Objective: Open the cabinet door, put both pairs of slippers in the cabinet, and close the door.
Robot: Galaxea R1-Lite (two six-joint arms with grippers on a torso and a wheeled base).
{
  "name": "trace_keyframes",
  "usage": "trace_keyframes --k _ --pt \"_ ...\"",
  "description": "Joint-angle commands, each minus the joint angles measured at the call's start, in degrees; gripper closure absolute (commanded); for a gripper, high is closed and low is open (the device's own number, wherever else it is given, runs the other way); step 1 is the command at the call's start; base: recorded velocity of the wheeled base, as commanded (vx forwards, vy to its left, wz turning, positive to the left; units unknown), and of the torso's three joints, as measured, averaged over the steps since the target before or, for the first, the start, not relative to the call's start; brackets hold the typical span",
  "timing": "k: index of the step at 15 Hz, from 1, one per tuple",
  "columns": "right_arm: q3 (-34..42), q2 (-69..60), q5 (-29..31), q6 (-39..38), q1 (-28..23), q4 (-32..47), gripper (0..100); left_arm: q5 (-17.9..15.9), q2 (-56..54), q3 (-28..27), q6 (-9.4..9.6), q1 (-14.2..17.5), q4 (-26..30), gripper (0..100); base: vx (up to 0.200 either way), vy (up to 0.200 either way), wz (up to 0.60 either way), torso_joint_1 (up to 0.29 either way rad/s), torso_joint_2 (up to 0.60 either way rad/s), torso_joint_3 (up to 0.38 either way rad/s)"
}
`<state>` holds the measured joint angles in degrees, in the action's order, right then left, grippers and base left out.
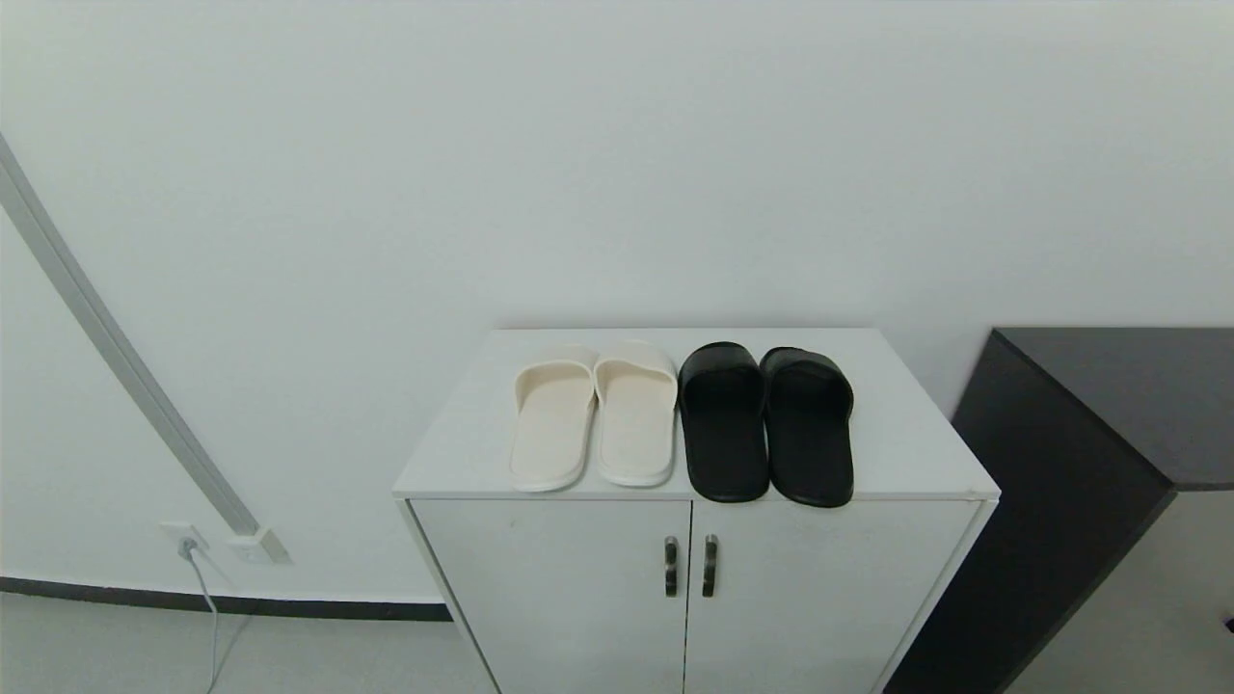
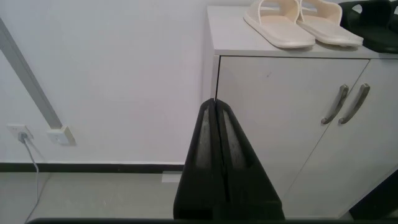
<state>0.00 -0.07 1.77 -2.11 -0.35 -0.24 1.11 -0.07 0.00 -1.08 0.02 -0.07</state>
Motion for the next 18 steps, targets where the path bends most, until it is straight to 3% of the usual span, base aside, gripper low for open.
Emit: trace_keyframes --k 1,18 --pt "0.0 0.1 0.0 0.1 0.0 0.0 0 0.0 0.1 0.0 -0.06 0.0 0.0 100 0.0 0.0 0.0 0.0 0.0 0.0" --pt "-0.1 0.1 -1.8 2.6 0.0 -0.1 0 0.1 0.1 0.0 -0.5 0.0 0.0 100 0.0 0.0 0.0 0.0 0.0 0.0"
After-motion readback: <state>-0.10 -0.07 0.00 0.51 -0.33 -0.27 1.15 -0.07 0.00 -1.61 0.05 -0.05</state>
